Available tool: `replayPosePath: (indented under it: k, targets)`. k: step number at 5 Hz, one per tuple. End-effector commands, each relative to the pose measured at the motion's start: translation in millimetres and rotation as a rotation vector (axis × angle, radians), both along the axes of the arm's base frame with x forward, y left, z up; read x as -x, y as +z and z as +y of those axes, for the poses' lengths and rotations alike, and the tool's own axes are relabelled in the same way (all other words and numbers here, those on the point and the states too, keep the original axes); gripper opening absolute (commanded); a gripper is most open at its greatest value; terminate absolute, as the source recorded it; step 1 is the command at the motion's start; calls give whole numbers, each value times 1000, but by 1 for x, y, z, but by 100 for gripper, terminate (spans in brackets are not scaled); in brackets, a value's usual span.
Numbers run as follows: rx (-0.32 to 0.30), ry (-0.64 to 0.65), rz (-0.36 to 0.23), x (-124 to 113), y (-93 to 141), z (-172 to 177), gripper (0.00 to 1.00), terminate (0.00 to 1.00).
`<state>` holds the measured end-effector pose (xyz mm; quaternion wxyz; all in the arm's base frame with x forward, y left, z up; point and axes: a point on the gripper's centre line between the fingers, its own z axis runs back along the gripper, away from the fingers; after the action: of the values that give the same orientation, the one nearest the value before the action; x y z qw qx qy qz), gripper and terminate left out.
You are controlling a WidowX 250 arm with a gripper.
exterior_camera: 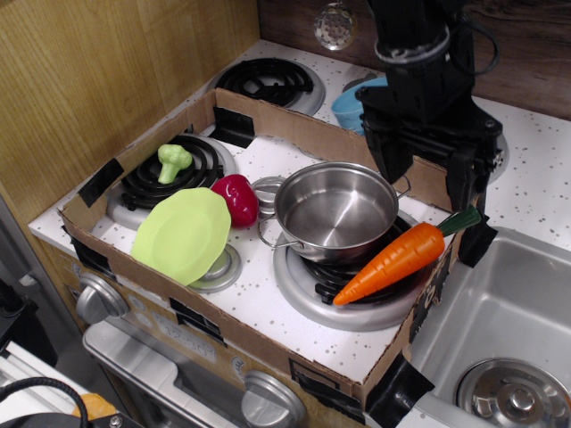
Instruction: Put carrot on plate
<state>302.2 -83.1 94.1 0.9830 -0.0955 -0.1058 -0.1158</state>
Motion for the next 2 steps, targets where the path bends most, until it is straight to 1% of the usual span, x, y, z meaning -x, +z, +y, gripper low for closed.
replayPosePath:
  k: [1, 2]
  targets:
    - [56, -61, -48, -18, -2, -3, 100, 0]
    - [70, -73, -52, -18, -5, -8, 100, 0]
